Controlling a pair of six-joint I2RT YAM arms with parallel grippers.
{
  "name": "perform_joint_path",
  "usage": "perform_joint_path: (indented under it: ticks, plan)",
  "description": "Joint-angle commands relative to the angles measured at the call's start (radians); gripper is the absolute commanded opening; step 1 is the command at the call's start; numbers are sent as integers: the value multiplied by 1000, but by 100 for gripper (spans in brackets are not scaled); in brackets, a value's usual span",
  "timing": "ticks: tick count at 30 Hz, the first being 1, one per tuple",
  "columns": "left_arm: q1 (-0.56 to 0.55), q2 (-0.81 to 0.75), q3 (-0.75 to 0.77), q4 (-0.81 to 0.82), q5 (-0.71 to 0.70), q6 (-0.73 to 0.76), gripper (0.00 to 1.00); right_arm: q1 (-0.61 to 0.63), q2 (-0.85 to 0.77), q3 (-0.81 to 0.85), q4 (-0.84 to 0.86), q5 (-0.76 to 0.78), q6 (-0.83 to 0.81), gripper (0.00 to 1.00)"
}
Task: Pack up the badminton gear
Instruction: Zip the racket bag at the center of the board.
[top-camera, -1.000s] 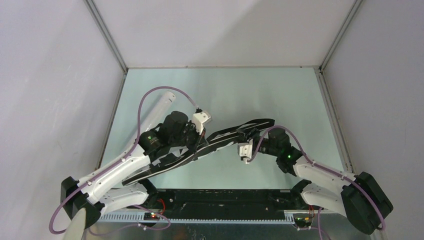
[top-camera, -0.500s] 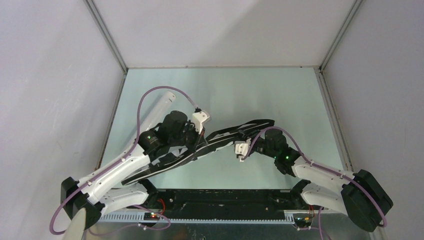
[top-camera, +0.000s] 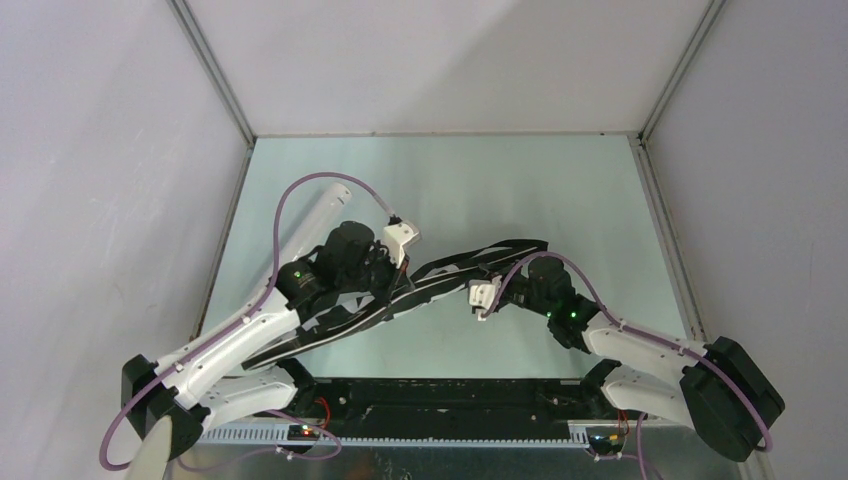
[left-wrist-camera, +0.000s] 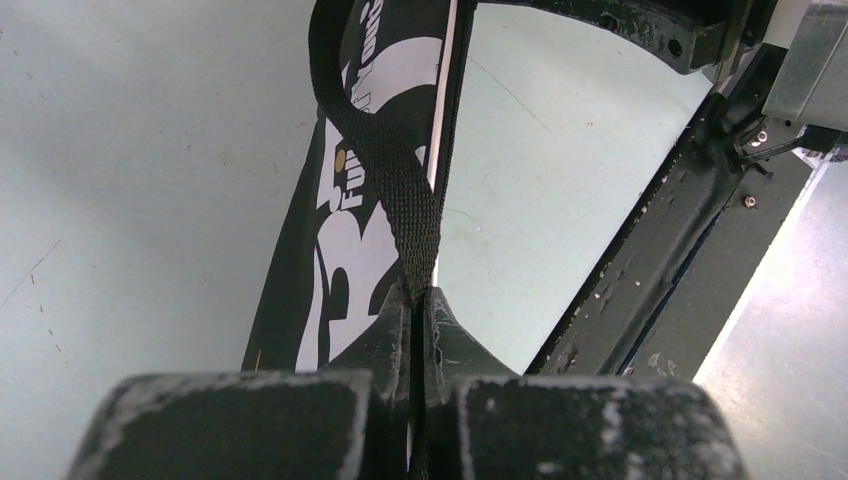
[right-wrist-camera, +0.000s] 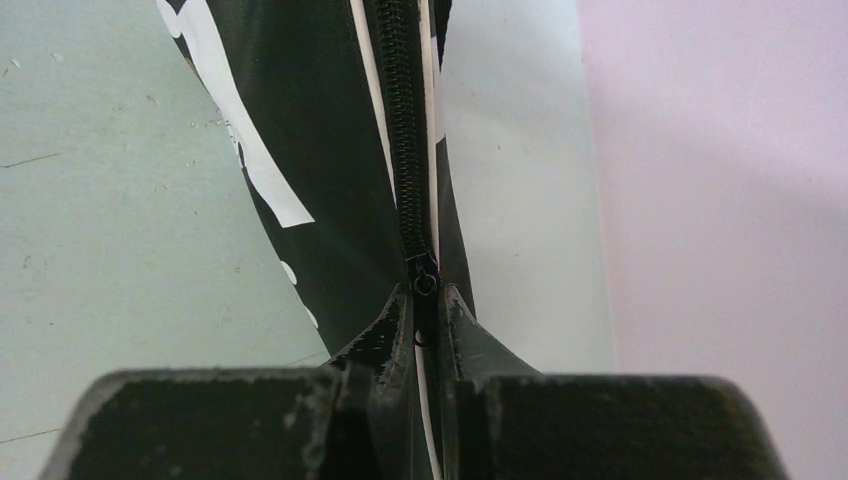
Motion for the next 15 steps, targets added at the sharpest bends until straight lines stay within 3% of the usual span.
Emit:
perform_joint_path:
  ticks: [1, 10, 15]
  plan:
    - [14, -32, -2, -38, -50, -6, 0, -3, -19, 36, -9, 49, 36, 0]
    - [18, -67, -31, -104, -99, 4, 0, -164, 107, 156, -300, 271, 98, 0]
    - [30, -71, -35, -145, -99, 20, 0, -210, 199, 217, -375, 395, 123, 0]
